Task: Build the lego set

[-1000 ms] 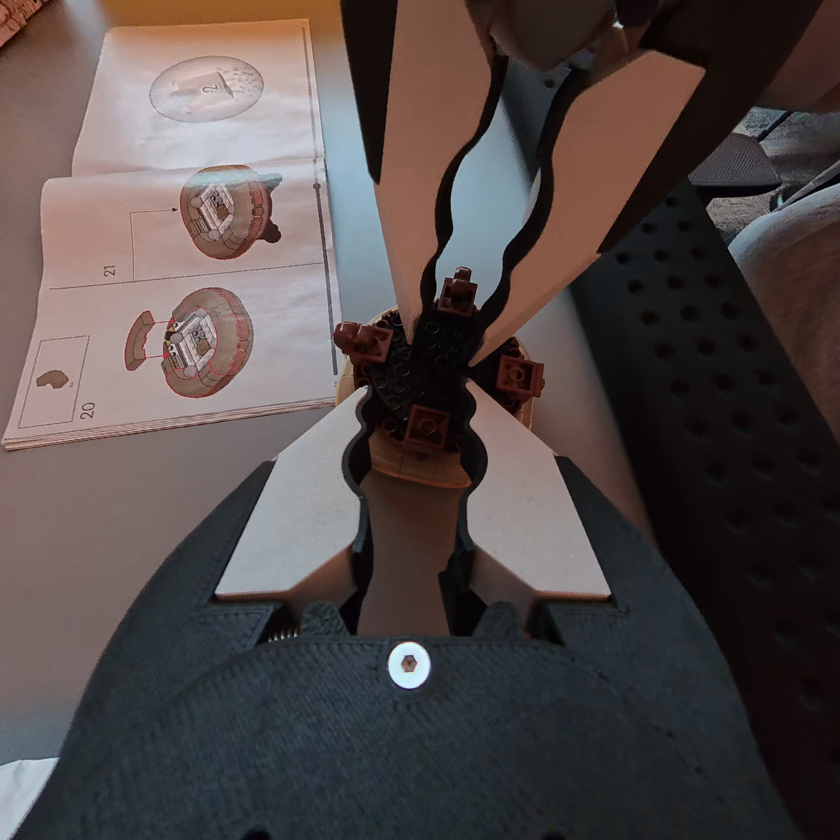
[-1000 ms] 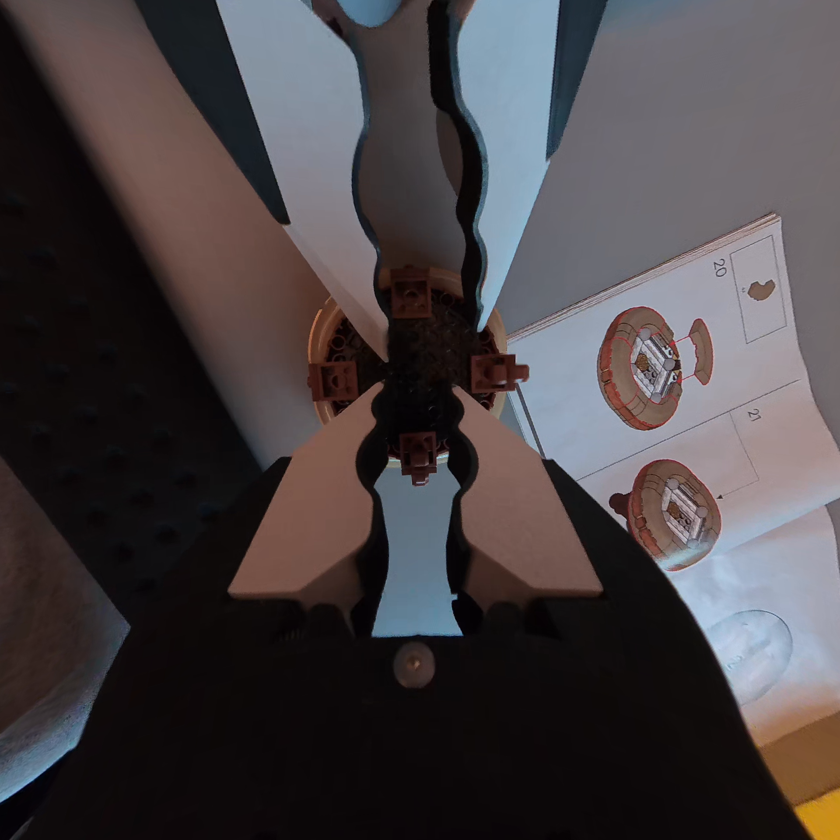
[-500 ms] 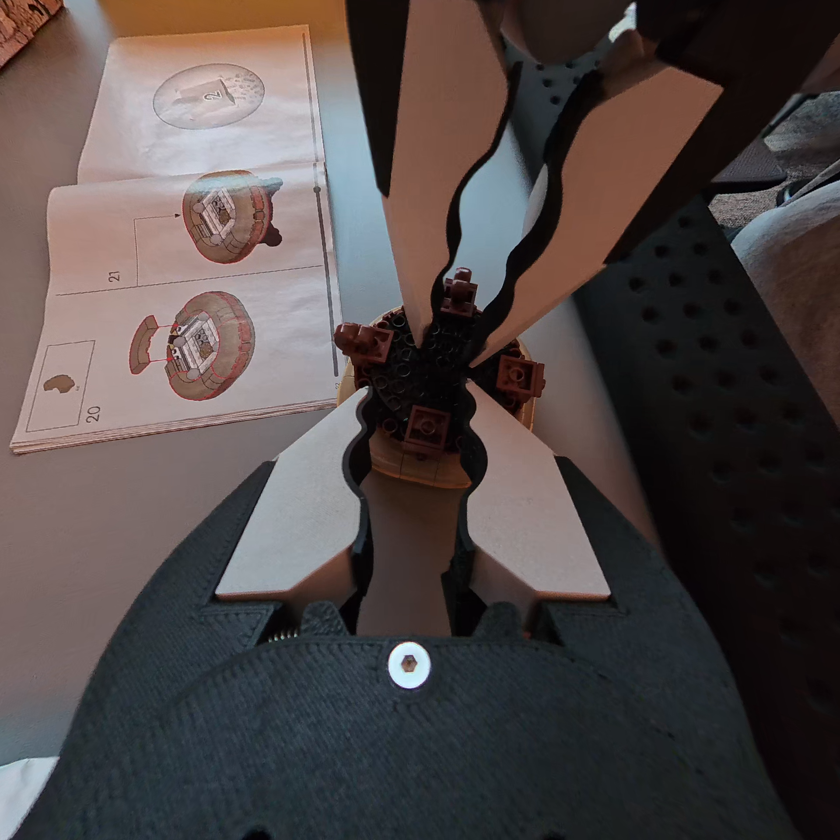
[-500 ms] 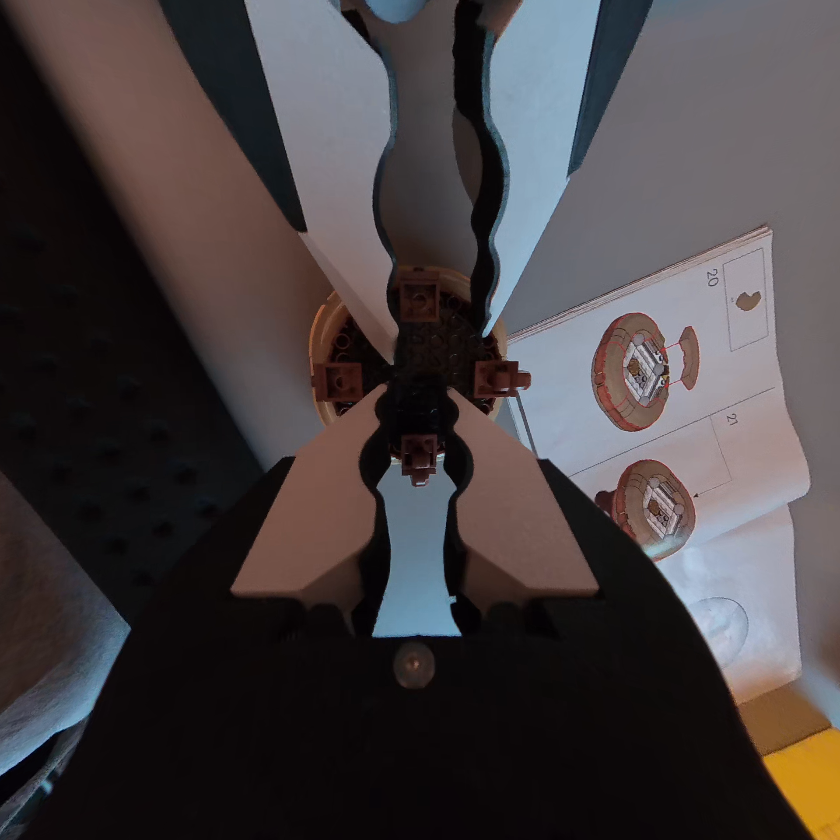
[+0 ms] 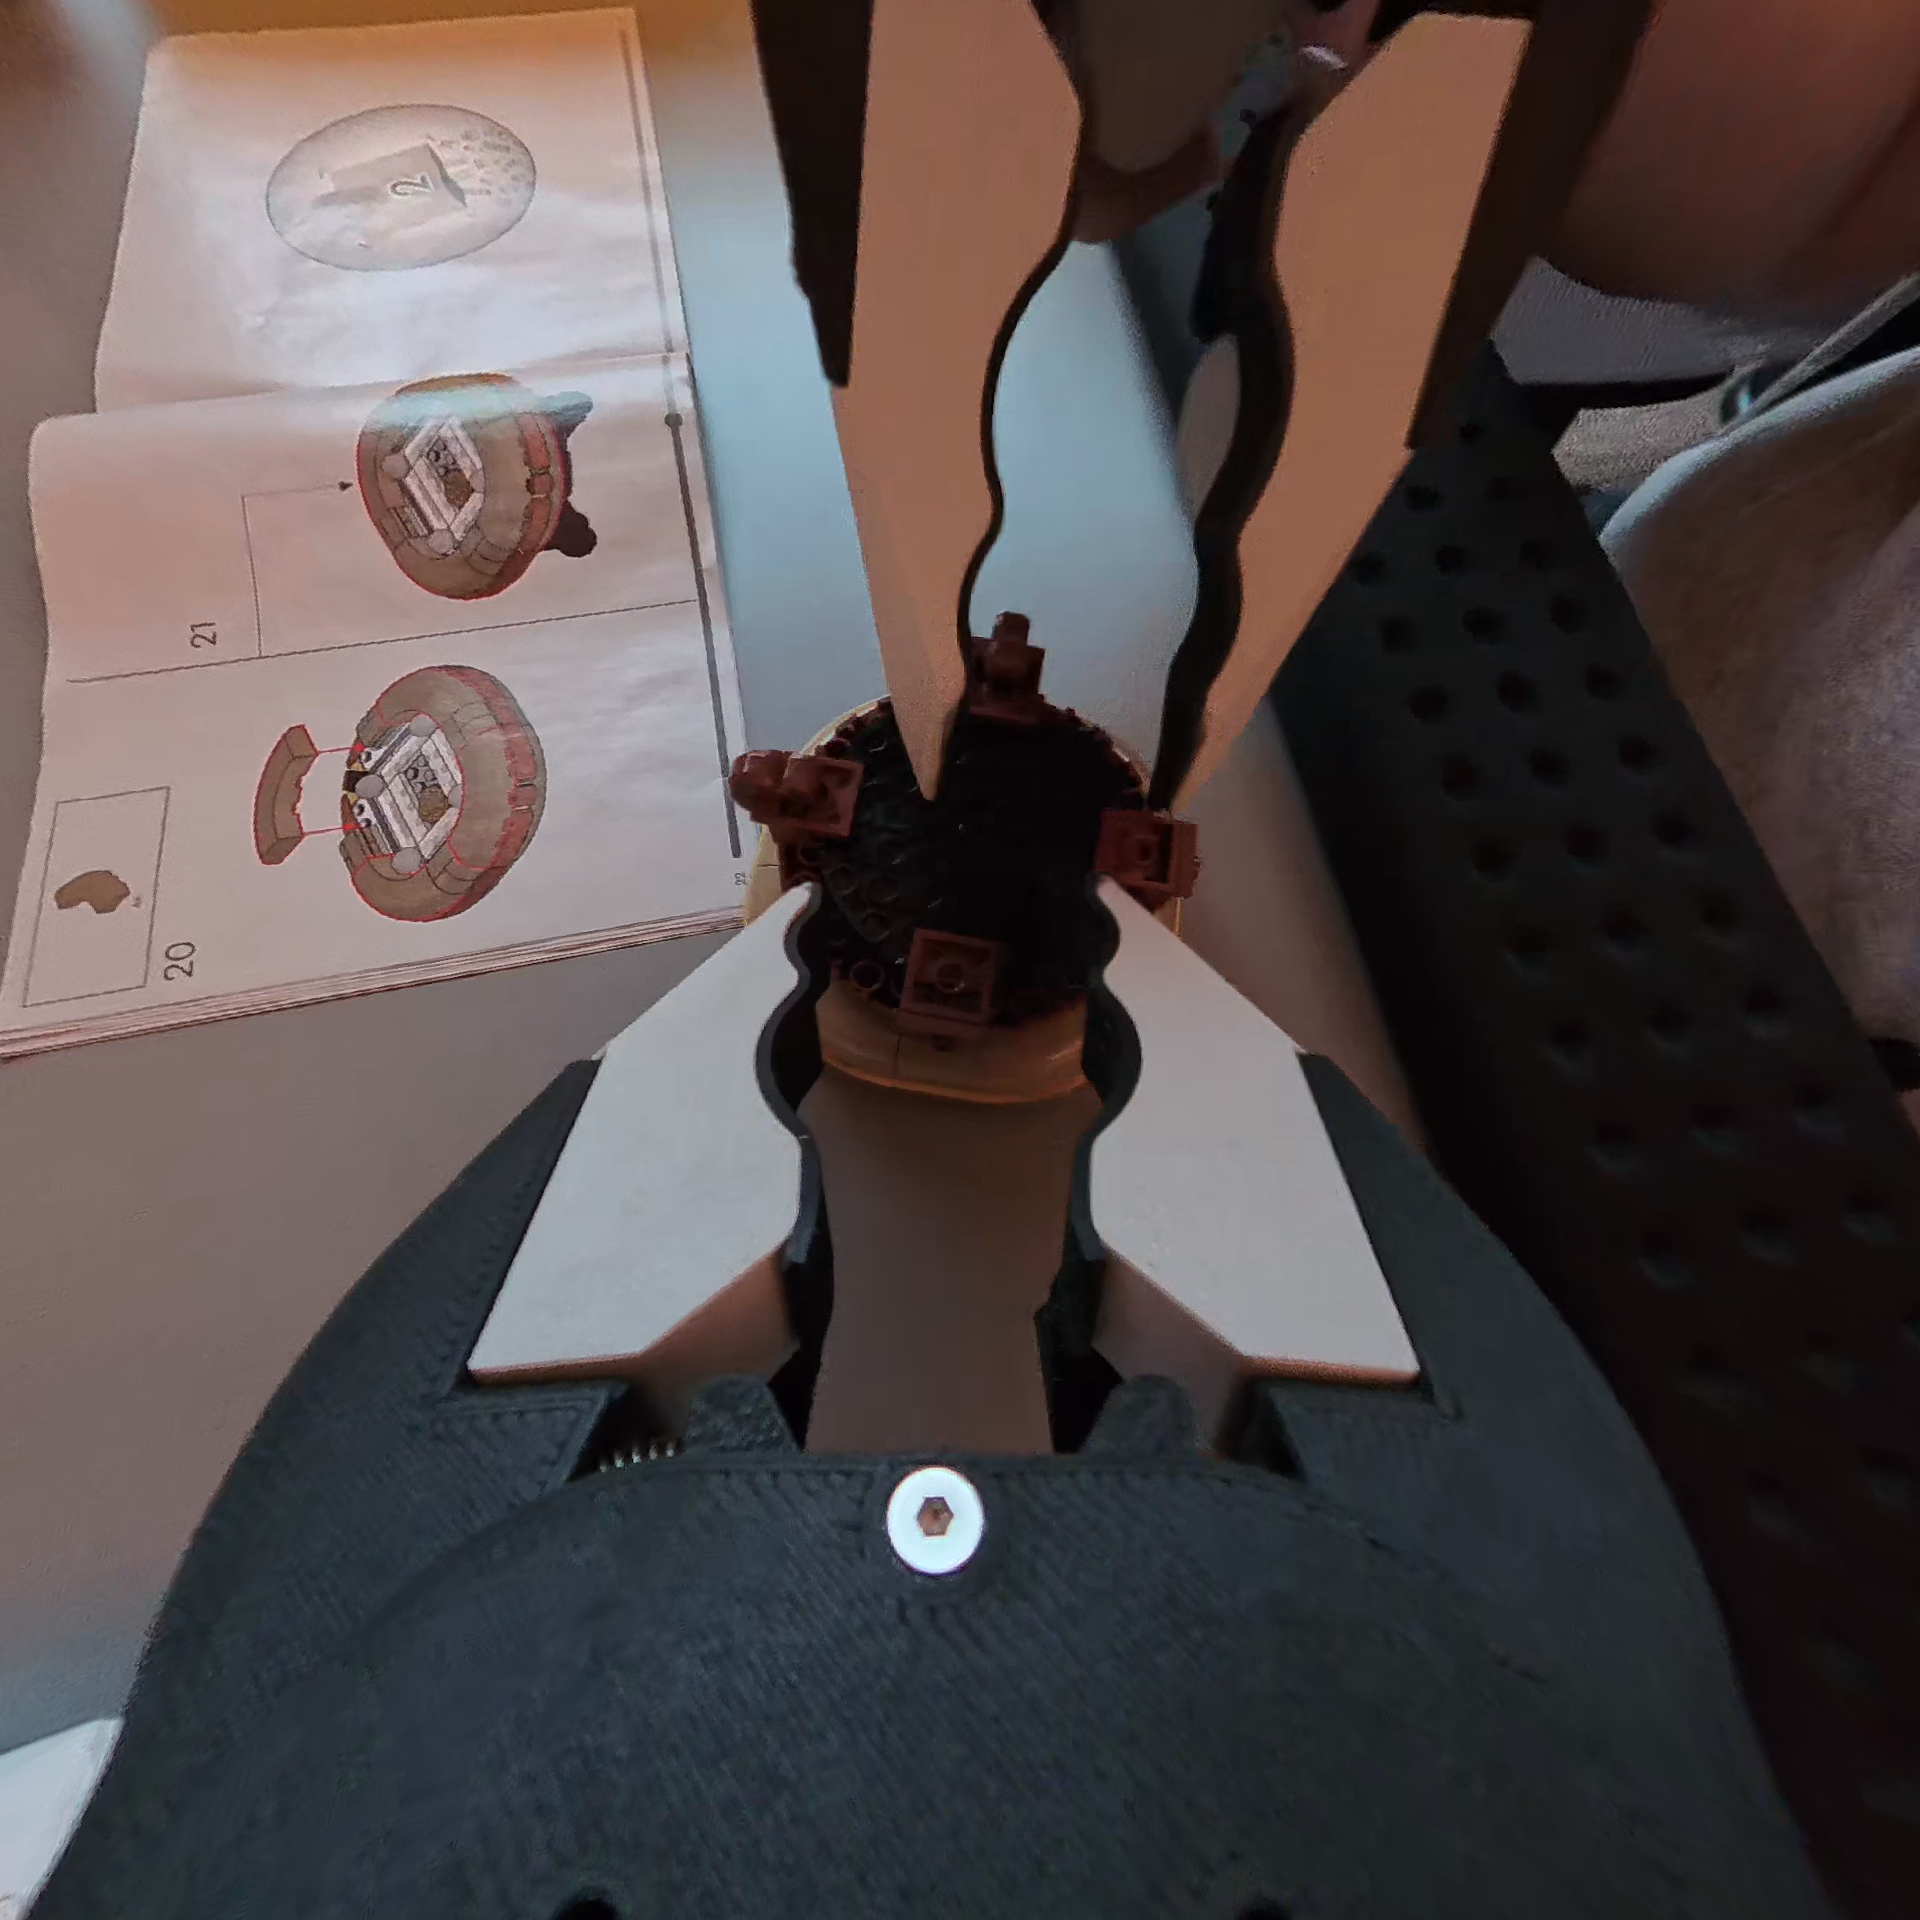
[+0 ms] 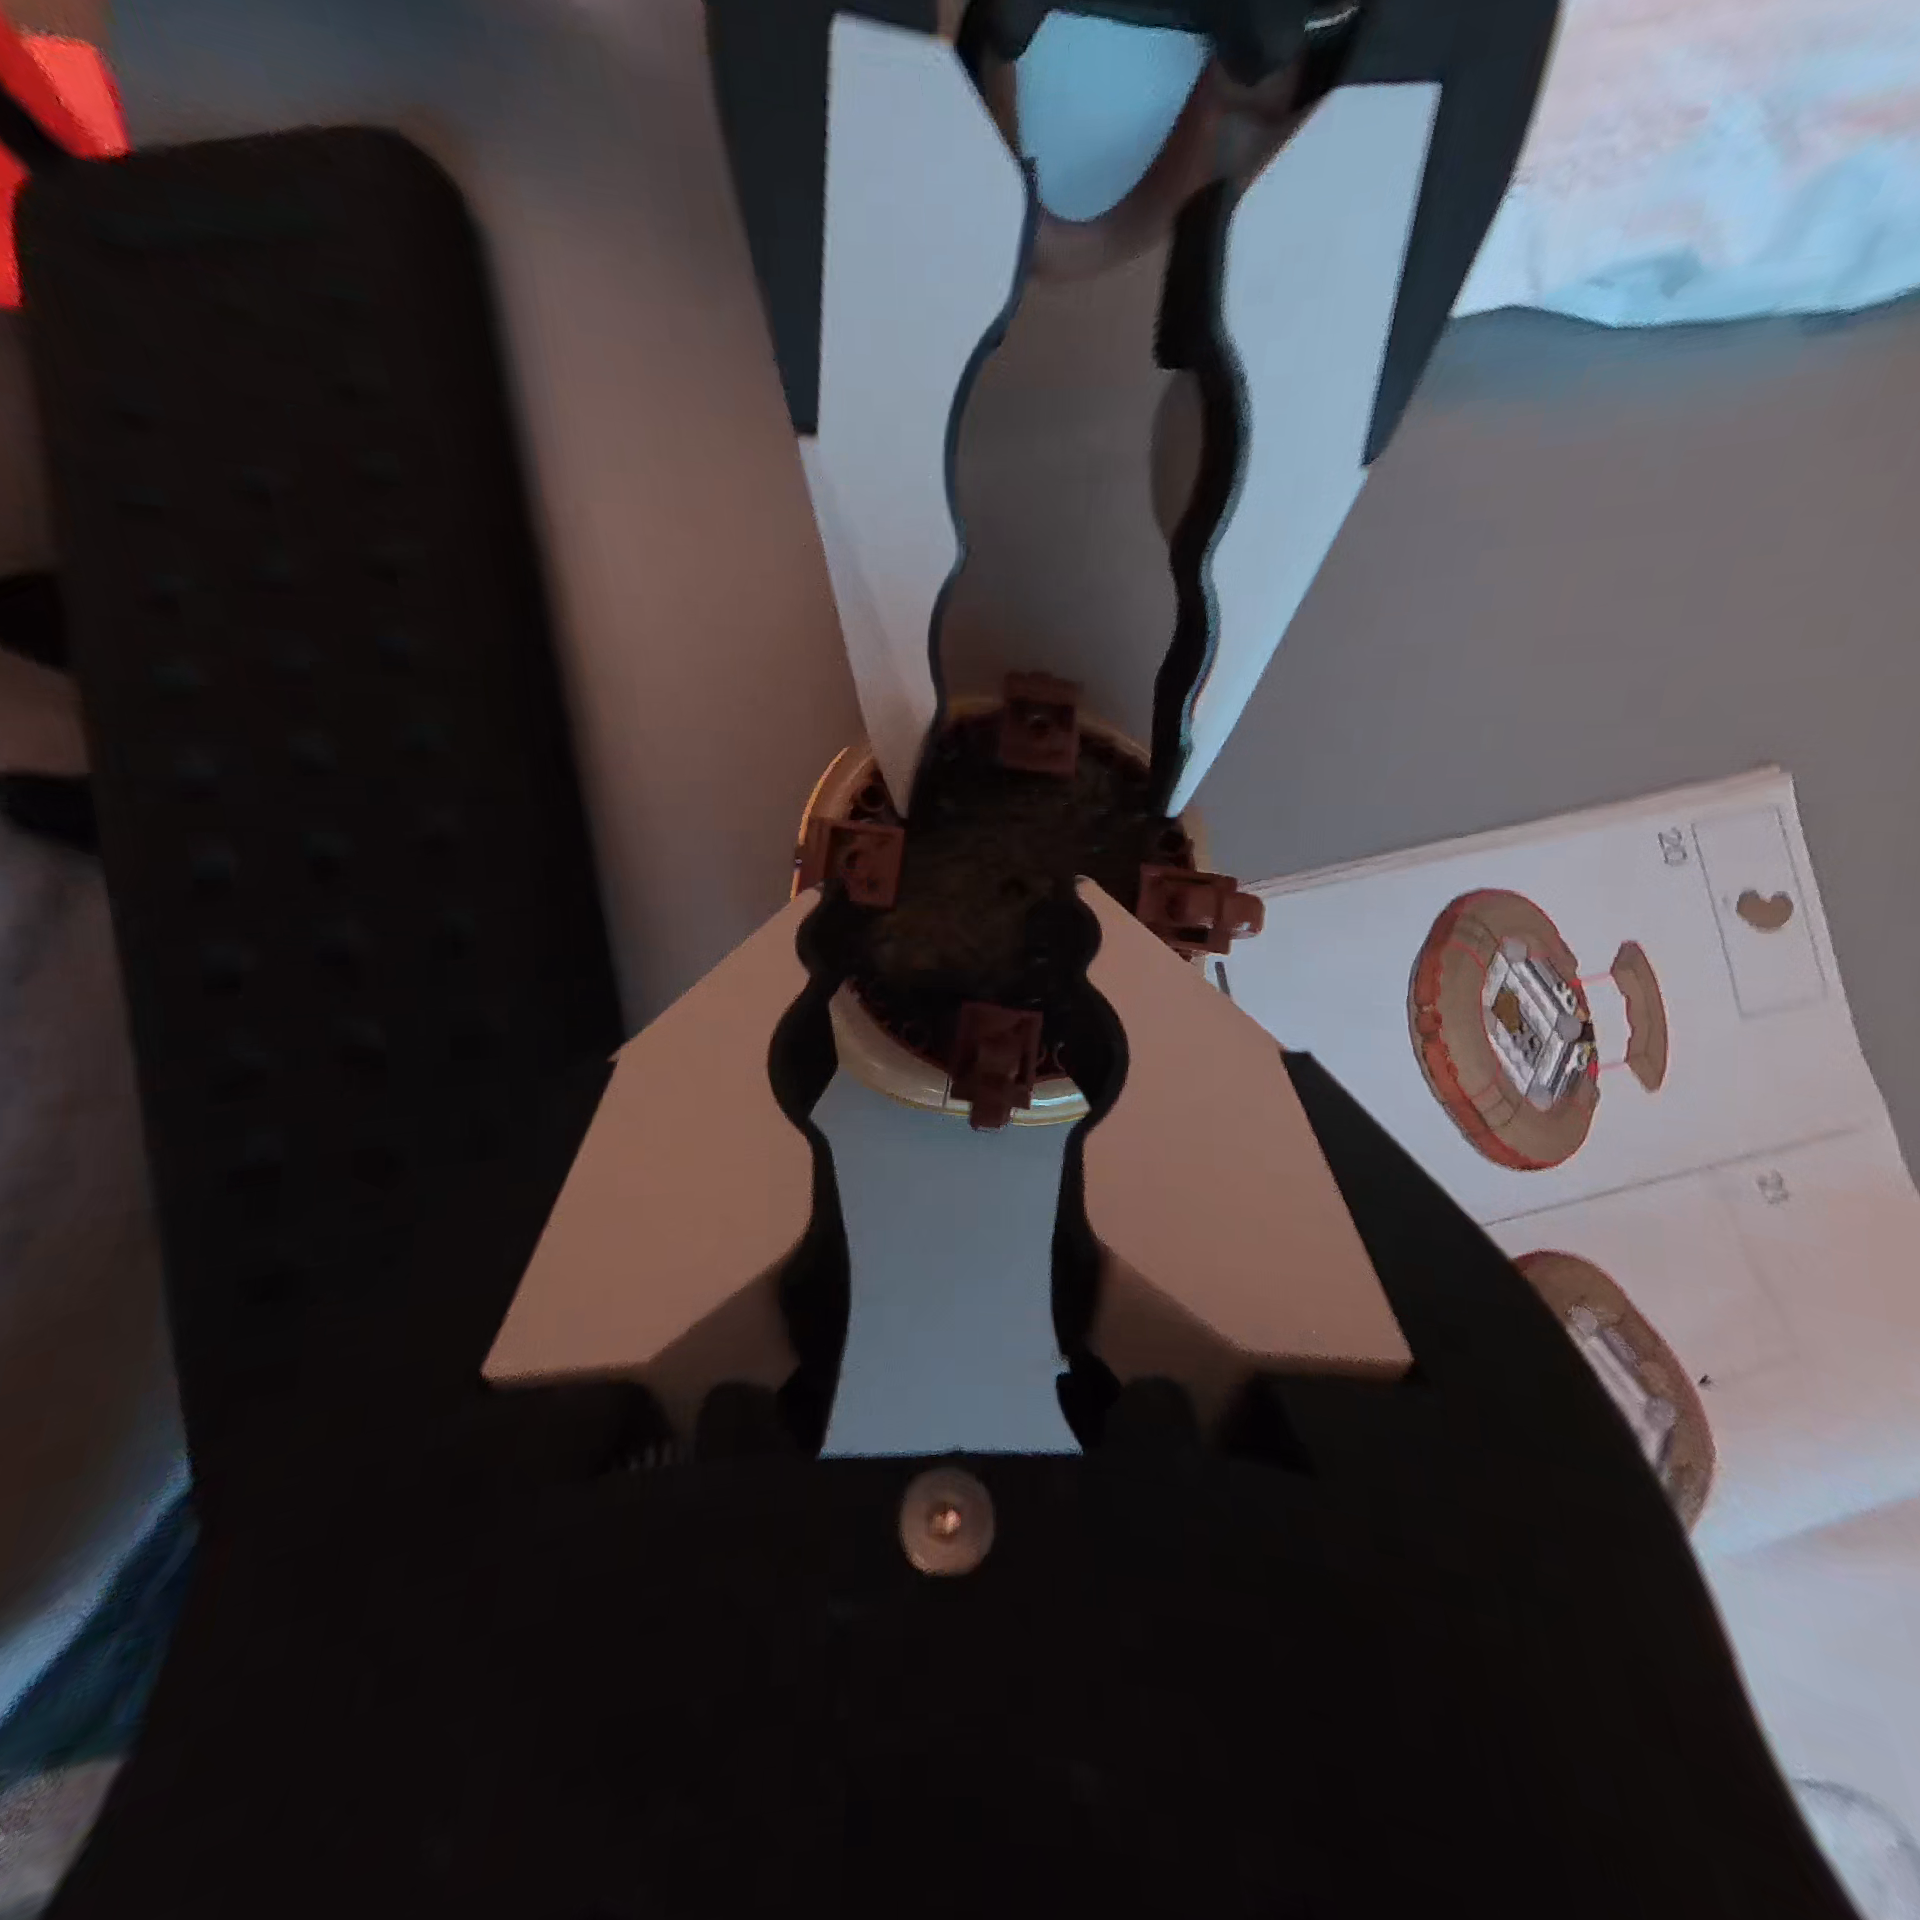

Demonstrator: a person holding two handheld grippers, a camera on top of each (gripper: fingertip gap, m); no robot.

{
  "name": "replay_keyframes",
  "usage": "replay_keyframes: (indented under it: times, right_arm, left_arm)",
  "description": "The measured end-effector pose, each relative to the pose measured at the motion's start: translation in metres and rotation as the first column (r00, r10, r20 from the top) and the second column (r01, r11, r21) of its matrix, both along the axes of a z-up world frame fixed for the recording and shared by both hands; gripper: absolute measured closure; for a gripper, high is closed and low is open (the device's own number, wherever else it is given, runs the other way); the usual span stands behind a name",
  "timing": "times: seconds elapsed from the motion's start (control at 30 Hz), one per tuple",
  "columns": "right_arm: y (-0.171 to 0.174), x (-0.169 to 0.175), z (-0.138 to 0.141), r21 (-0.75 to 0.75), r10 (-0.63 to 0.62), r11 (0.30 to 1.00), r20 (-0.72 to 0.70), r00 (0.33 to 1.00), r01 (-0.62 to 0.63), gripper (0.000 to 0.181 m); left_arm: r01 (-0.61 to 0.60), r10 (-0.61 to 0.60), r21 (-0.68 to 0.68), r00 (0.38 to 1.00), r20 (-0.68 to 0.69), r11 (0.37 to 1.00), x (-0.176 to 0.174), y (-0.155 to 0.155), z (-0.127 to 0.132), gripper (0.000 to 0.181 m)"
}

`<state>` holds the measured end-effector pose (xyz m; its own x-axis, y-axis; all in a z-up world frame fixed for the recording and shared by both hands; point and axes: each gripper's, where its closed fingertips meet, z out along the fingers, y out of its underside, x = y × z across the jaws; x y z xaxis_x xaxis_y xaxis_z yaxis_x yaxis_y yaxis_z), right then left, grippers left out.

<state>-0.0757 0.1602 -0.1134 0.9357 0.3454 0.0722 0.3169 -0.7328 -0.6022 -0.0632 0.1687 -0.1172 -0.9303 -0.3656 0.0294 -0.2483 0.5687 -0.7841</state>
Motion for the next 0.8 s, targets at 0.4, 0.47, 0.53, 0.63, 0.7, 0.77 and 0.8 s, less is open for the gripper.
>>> replay_keyframes:
  times: [0.4, 0.47, 0.53, 0.63, 0.7, 0.77, 0.8]
  right_arm:
    - [0.002, 0.005, -0.005, -0.040, 0.037, 0.998, -0.176, 0.984, -0.045, 0.156]
    - [0.003, 0.006, -0.007, -0.051, 0.022, 0.998, -0.183, 0.983, -0.031, 0.159]
    - [0.004, 0.010, -0.008, -0.058, -0.004, 0.998, -0.175, 0.985, -0.007, 0.167]
    - [0.004, 0.010, -0.008, -0.086, -0.001, 0.996, -0.153, 0.988, -0.013, 0.167]
    - [0.004, 0.010, -0.009, -0.102, -0.006, 0.995, -0.138, 0.990, -0.008, 0.167]
    - [0.003, 0.010, -0.009, -0.129, -0.011, 0.992, -0.104, 0.994, -0.003, 0.167]
    - [0.003, 0.010, -0.009, -0.143, -0.004, 0.990, -0.077, 0.997, -0.007, 0.167]
  left_arm:
    - [-0.016, 0.016, 0.031, 1.000, -0.008, 0.999, 0.002, 0.003, -0.003, 0.142]
    - [-0.025, 0.025, 0.038, 1.000, -0.003, 0.999, 0.003, 0.003, -0.004, 0.145]
    - [-0.029, 0.028, 0.044, 1.000, 0.008, 0.999, 0.002, 0.004, -0.004, 0.145]
    - [-0.047, 0.048, 0.064, 0.999, -0.014, 0.997, 0.001, 0.004, -0.005, 0.145]
    - [-0.046, 0.047, 0.080, 0.999, -0.001, 0.996, 0.000, 0.004, -0.005, 0.146]
    - [-0.046, 0.046, 0.085, 0.999, 0.002, 0.995, 0.000, 0.004, -0.005, 0.145]
    - [-0.048, 0.048, 0.083, 0.999, -0.002, 0.995, 0.000, 0.004, -0.005, 0.145]
